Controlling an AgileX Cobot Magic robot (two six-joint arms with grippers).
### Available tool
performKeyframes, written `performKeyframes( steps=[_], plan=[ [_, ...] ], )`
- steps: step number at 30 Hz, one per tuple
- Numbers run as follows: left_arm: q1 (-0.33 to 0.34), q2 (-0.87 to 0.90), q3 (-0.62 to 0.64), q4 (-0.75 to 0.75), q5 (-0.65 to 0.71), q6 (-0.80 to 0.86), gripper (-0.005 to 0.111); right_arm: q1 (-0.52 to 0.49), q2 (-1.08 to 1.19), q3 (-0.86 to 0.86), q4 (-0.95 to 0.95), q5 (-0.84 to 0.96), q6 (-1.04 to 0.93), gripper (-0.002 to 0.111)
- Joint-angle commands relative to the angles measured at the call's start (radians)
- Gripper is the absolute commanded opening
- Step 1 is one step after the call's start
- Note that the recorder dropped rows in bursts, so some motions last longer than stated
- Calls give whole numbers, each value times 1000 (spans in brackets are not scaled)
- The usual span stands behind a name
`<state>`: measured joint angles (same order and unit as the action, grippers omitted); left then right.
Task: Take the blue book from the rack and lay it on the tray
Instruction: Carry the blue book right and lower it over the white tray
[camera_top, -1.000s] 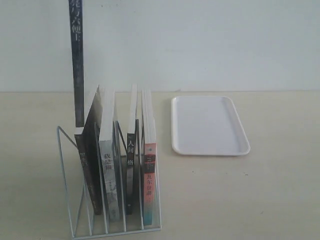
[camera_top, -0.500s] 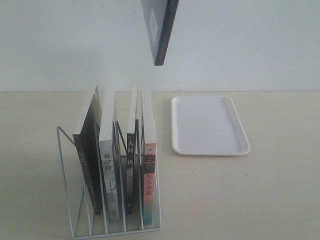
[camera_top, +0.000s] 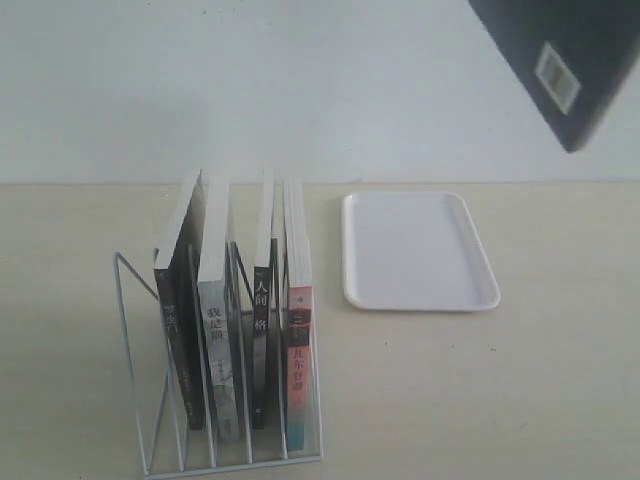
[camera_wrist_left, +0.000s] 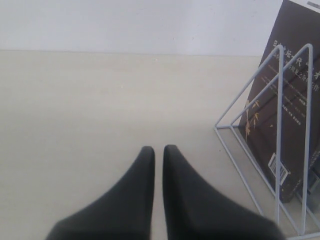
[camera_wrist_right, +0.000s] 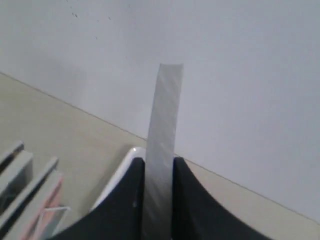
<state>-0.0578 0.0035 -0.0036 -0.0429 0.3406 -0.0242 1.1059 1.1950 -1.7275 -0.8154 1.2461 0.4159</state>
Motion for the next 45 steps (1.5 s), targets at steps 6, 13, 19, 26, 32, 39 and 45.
performKeyframes(
  steps=[6,13,19,26,32,39,45],
  plan=[
    [4,-4,4,3,-4,-9,6,-1,-199,389,-176,-105,-165,0],
    [4,-4,4,3,-4,-9,6,-10,-205,612,-332,-241,-194,0],
    [4,-4,4,3,-4,-9,6,-161,-205,681,-334,-405,-216,0],
    [4,-4,4,3,-4,-9,6,-567,-137,681,385,-827,-796,0],
    [4,-4,4,3,-4,-9,6,-677,88,681,602,-1000,-1100,0],
    [4,-4,4,3,-4,-9,6,-677,421,550,600,-1161,-1152,0],
    [4,-4,4,3,-4,-9,6,-677,582,358,601,-1029,-1197,0]
  ],
)
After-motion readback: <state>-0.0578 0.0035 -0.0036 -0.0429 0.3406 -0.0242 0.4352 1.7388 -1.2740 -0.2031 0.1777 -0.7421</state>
